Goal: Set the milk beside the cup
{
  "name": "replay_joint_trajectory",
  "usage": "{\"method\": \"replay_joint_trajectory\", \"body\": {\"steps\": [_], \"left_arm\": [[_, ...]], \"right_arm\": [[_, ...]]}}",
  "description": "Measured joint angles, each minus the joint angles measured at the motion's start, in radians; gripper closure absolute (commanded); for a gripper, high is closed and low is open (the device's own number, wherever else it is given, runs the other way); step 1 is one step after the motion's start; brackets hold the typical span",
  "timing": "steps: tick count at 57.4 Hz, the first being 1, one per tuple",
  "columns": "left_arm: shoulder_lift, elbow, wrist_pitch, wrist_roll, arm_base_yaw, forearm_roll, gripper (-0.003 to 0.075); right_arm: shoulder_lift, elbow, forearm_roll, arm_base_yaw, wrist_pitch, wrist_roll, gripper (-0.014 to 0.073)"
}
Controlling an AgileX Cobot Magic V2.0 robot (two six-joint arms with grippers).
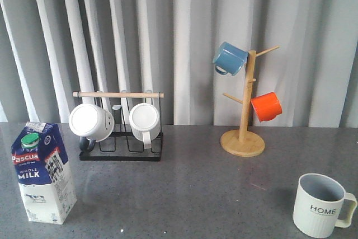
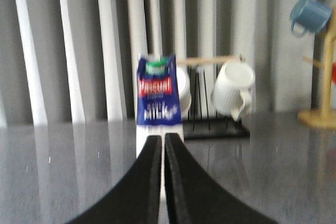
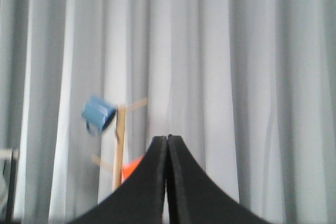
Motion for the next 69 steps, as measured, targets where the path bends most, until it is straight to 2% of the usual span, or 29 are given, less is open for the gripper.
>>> {"method": "replay_joint_trajectory", "body": {"steps": [4,8,14,20,27,40,48,53,58,64,69], "left_arm": [[0.000,-0.054,-0.034,0.000,0.000,0.000,0.0727],[0.012,-0.166,-0.019,0.001,0.000,0.000,0.0727],[0.142,-0.375,0.093,0.003,0.000,0.000,0.0727],[0.350,-0.592,0.254,0.003,0.000,0.012,0.0727],[0.601,-0.779,0.394,0.003,0.000,0.024,0.0727],[0.890,-0.894,0.394,0.003,-0.002,0.025,0.0727],[0.999,-0.898,0.339,0.002,-0.003,0.024,0.0716],[1.044,-0.898,0.321,-0.024,-0.003,0.023,0.0687],[1.069,-0.903,0.296,-0.037,-0.003,0.023,0.0620],[1.089,-0.931,0.278,-0.039,-0.003,0.023,0.0469],[1.104,-0.953,0.267,-0.039,-0.005,0.023,0.0302]], "right_arm": [[0.000,-0.073,0.000,0.000,-0.035,0.000,0.0602],[0.038,-0.197,-0.009,0.000,0.002,0.000,0.0602],[0.219,-0.414,-0.061,0.000,0.156,-0.003,0.0602],[0.438,-0.625,-0.102,0.000,0.344,0.003,0.0602],[0.595,-0.791,-0.064,0.000,0.521,0.025,0.0602],[0.705,-0.841,0.081,0.000,0.660,0.050,0.0601],[0.747,-0.842,0.093,0.000,0.719,0.052,0.0576],[0.787,-0.842,0.083,0.000,0.746,0.052,0.0511],[0.831,-0.842,0.054,0.000,0.758,0.052,0.0397],[0.883,-0.842,0.023,0.000,0.769,0.052,0.0213],[0.908,-0.842,0.015,0.000,0.771,0.052,0.0057]]}}
